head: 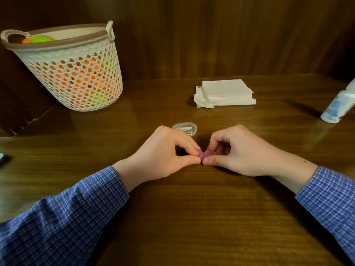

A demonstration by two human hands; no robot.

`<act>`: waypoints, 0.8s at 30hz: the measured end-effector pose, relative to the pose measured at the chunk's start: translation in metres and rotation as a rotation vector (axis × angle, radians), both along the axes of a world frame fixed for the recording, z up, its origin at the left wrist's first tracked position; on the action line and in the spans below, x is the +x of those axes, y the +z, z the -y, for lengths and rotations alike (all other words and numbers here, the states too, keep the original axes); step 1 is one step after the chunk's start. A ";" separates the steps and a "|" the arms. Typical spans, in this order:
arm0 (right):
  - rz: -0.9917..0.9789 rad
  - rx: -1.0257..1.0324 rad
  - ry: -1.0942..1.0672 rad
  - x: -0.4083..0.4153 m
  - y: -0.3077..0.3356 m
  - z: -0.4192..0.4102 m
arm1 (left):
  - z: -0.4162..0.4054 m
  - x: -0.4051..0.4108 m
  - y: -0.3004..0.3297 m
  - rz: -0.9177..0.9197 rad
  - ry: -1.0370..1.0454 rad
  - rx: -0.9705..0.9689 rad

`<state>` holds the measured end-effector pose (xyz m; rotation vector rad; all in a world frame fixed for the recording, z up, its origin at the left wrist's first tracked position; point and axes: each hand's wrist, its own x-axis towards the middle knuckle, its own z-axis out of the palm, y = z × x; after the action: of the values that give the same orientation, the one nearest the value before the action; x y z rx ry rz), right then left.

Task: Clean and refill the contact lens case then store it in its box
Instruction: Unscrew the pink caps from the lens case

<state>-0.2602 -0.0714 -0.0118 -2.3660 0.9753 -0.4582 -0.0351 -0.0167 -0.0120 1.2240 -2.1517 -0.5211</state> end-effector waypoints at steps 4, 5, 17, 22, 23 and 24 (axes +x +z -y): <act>0.009 0.001 0.045 -0.001 0.002 0.004 | -0.001 -0.001 0.002 0.005 0.004 0.012; 0.008 0.002 0.055 -0.001 0.002 0.004 | -0.002 -0.002 0.002 0.007 0.001 0.015; -0.008 0.050 0.175 0.000 0.009 0.010 | -0.005 -0.003 0.003 0.038 0.017 0.003; 0.000 0.047 0.137 -0.002 0.009 0.005 | -0.012 -0.005 0.002 0.047 0.061 -0.007; -0.001 0.037 0.119 -0.002 0.007 0.003 | -0.012 -0.005 0.002 0.048 0.068 -0.010; -0.004 0.025 0.099 -0.003 0.006 0.001 | -0.013 -0.005 0.002 0.048 0.075 -0.014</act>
<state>-0.2633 -0.0725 -0.0060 -2.3810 0.8565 -0.4021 -0.0400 -0.0040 -0.0103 1.3159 -2.1362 -0.4489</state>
